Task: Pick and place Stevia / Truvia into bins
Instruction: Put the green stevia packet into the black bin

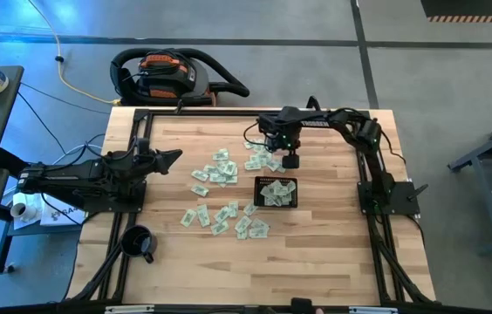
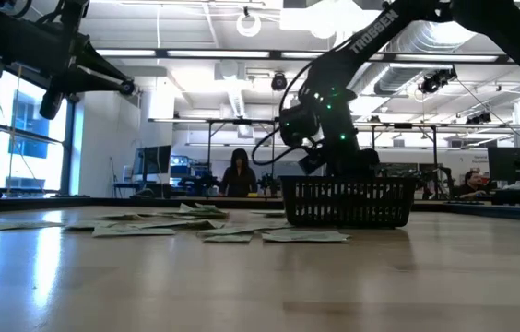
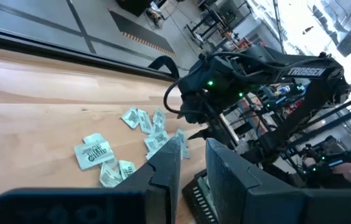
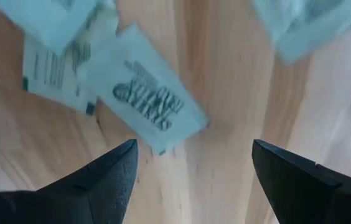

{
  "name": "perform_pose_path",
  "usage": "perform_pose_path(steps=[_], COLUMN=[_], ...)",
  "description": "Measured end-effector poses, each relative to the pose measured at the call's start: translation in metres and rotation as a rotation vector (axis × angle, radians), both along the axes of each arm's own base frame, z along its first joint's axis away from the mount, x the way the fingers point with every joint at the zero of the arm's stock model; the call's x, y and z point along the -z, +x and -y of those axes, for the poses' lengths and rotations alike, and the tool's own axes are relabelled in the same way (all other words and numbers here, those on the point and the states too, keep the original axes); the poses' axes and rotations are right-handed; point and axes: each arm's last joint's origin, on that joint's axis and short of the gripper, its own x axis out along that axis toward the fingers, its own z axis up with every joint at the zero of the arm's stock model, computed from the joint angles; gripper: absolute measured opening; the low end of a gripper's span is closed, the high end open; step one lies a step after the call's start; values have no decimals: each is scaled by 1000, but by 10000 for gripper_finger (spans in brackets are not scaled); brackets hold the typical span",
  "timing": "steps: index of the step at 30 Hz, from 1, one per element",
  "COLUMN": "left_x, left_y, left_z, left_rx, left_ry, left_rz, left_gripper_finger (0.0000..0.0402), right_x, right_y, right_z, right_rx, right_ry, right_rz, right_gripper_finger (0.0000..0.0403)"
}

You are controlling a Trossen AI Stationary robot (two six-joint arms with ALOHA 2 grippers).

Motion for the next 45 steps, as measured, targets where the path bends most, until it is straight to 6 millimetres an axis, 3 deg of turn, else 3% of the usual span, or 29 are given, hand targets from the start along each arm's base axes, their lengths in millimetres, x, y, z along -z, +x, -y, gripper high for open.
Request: perform_pose_path(steps=[7,14,18,25,27,30,33,38,41,45], left_x=[0,0,1,1,1,1,1,1,1,1], left_y=[0,0,0,0,0,0,0,0,0,0], left_z=[0,0,0,0,0,0,0,0,0,0], left_rx=[-5,-5,-5,-5,-5,-4,-4,-3,-1,5], left_ry=[-12,-12,-12,-12,-12,-9,-6,-6,5,18], left_rz=[8,5,-3,-2,-3,-5,-7,-7,-14,-23], left_gripper_finger=[111,111,111,111,111,111,111,111,111,111], right_x=[6,7,8,6,1,-14,-47,-95,-101,-88], right_y=[8,6,5,1,1,6,14,25,32,39], right_z=[-5,-6,-8,-5,-2,1,5,-12,-36,-70], right_rx=[-136,-120,-101,-41,-2,65,128,185,186,135], right_ry=[-12,-13,35,48,49,9,-16,192,270,311], right_rz=[53,44,53,35,25,37,118,226,209,143], right_gripper_finger=[305,283,217,41,13,26,25,13,33,38])
